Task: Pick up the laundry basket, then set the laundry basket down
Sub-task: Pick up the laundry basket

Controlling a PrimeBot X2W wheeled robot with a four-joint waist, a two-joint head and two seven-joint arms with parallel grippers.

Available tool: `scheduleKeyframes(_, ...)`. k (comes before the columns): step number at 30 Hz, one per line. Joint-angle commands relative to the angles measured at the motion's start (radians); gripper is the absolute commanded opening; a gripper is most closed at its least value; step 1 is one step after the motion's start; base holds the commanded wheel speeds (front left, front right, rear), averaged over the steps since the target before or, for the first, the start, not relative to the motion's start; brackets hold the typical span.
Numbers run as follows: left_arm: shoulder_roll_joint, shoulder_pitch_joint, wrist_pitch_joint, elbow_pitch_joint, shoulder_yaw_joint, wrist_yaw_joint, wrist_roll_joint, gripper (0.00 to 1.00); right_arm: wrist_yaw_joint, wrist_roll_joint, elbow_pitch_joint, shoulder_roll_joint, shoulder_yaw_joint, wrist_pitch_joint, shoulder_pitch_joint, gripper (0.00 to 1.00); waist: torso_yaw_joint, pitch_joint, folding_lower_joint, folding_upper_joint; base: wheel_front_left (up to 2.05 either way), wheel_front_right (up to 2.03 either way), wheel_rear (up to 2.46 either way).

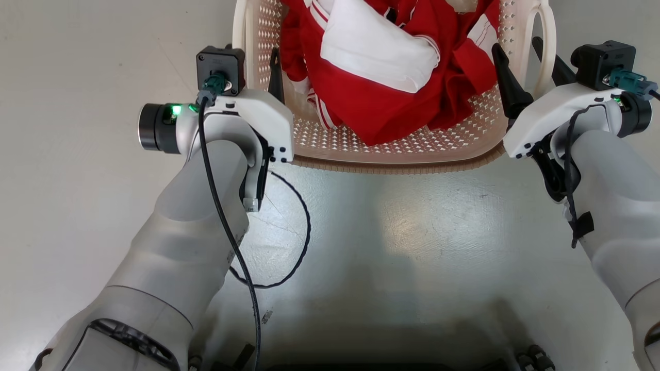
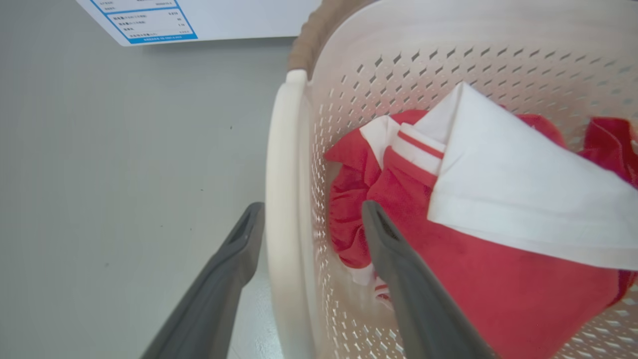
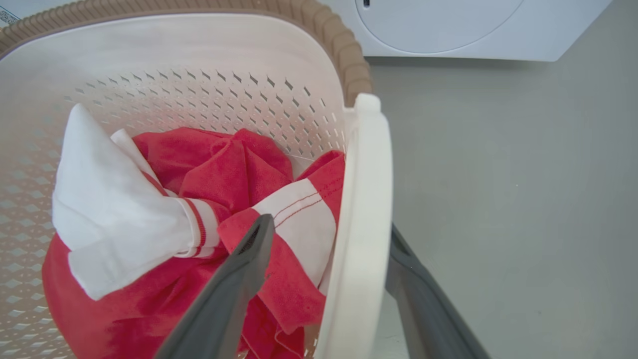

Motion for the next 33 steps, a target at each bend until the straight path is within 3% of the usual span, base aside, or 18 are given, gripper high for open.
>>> scheduleKeyframes(1,0.021,-0.005,-0.005,0.0,0.006,0.003,-0.011,1.0,0.006,0.011,-0.001,0.014,0.017,-0.011,0.039,1.0,0.0,-0.002,0.0,0.0,0.0,0.0,0.0)
scheduleKeyframes(18,0.021,-0.051,-0.005,0.056,-0.071,0.004,-0.075,1.0,0.006,0.048,0.006,0.019,0.056,-0.011,0.03,1.0,-0.015,0.005,0.0,0.0,0.0,0.0,0.0)
scheduleKeyframes(25,0.021,-0.062,-0.005,0.057,-0.081,0.006,-0.079,1.0,0.006,0.059,0.004,0.018,0.067,-0.011,0.023,0.95,-0.019,0.013,0.0,0.0,0.0,0.0,0.0)
scheduleKeyframes(27,0.021,-0.065,-0.005,0.055,-0.086,0.008,-0.079,0.84,0.006,0.062,0.004,0.018,0.069,-0.011,0.02,0.87,-0.02,0.016,0.0,0.0,0.0,0.0,0.0)
scheduleKeyframes(28,0.021,-0.067,-0.005,0.054,-0.088,0.009,-0.078,0.68,0.006,0.062,0.003,0.018,0.07,-0.011,0.019,0.67,-0.021,0.017,0.0,0.0,0.0,0.0,0.0)
scheduleKeyframes(29,0.021,-0.069,-0.005,0.053,-0.09,0.01,-0.077,0.39,0.006,0.063,0.002,0.019,0.07,-0.011,0.017,0.5,-0.022,0.019,0.0,0.0,0.0,0.0,0.0)
scheduleKeyframes(30,0.021,-0.071,-0.005,0.053,-0.093,0.01,-0.074,0.06,0.006,0.063,0.001,0.02,0.07,-0.011,0.015,0.39,-0.023,0.021,0.0,0.0,0.0,0.0,0.0)
scheduleKeyframes(31,0.021,-0.073,-0.005,0.056,-0.098,0.008,-0.071,0.0,0.006,0.062,0.0,0.02,0.069,-0.011,0.012,0.07,-0.026,0.023,0.0,0.0,0.0,0.0,0.0)
scheduleKeyframes(32,0.021,-0.076,-0.005,0.06,-0.104,0.005,-0.068,0.0,0.006,0.062,0.001,0.022,0.069,-0.011,0.01,0.0,-0.028,0.025,0.0,0.0,0.0,0.0,0.0)
scheduleKeyframes(33,0.021,-0.08,-0.005,0.061,-0.105,0.007,-0.066,0.0,0.006,0.062,0.003,0.025,0.068,-0.011,0.009,0.0,-0.029,0.026,0.0,0.0,0.0,0.0,0.0)
